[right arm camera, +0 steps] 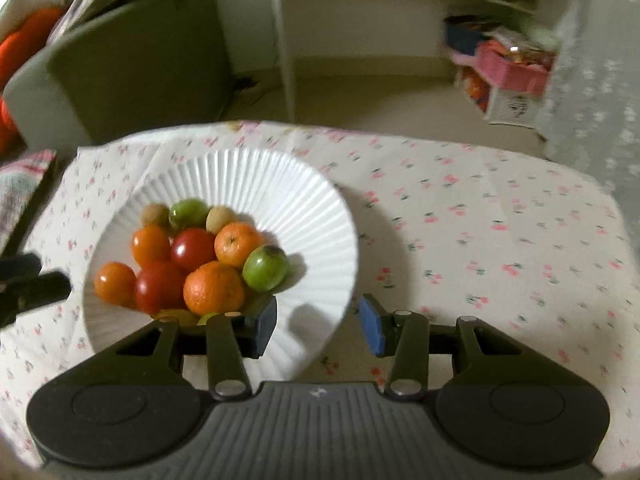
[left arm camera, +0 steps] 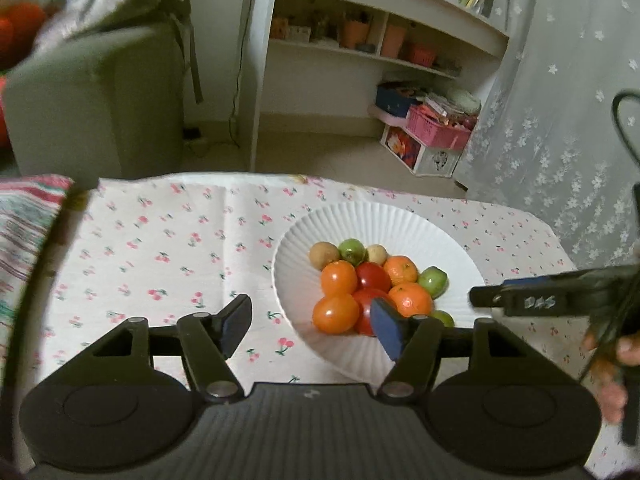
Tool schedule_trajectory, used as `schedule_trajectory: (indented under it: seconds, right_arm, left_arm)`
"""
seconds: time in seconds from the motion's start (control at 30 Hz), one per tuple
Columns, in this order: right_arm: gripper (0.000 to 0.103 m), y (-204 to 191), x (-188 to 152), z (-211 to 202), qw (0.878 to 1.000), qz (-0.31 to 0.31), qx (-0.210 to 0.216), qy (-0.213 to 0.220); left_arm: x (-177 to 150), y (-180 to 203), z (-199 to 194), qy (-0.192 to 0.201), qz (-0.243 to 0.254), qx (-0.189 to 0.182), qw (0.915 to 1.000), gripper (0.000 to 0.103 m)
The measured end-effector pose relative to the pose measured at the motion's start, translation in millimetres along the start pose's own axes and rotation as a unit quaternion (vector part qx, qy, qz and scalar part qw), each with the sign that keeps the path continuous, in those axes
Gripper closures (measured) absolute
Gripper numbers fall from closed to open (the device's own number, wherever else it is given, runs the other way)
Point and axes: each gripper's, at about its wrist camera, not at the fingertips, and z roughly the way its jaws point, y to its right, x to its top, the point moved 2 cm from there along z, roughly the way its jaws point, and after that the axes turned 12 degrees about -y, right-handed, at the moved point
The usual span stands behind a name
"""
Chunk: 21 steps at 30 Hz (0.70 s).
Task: Organize fruits
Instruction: 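Withdraw both tools from the plate toward the remaining brown fruits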
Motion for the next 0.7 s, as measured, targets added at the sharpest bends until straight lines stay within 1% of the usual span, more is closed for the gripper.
schedule_trajectory:
  seconds: [0.07,0.13,0.23,0.3,0.4,0.47,0.57,0.63,0.7]
  right_arm:
    - [0.055,-5,-7,-19,1.000,-0.010,0.005,0.010]
    - [0.050,-10,-17,-36,1.000,-0.017,0.011,0.017]
    - [0.049,-20,-33,-56,0.999,-0.022,0.041,0.022]
    - [0.049,-28,-38,-66,0.998,-0.031,0.052,0.026]
    - [0.048,-38,-44,-81,0.997,-0.040,0.064,0.035]
    - [0.048,-43,-49,-89,0.996,-0.042,0.069,0.038]
    - [0.047,-50,-57,-105,0.994,-0.058,0.067,0.060]
    - [0.044,-52,-61,-115,0.992,-0.070,0.063,0.078]
    - [0.042,-52,-65,-121,0.992,-0.075,0.062,0.085]
  left_arm:
    - [-5,3,-12,0.003,0.006,0.010,0.9999,0.047]
    - [-10,6,-21,0.000,-0.001,0.012,0.9999,0.047]
    - [-18,10,-40,0.002,-0.019,-0.014,0.9997,0.047]
    - [-26,16,-50,-0.004,-0.018,-0.014,0.9997,0.038]
    - [-40,24,-61,-0.010,-0.011,-0.010,0.9998,0.035]
    - [-46,24,-69,-0.005,-0.010,-0.015,0.9998,0.035]
    - [-50,21,-81,0.010,-0.013,-0.019,0.9997,0.034]
    - [-51,16,-89,0.019,-0.021,-0.026,0.9993,0.033]
    - [-52,9,-96,0.026,-0.033,-0.034,0.9985,0.033]
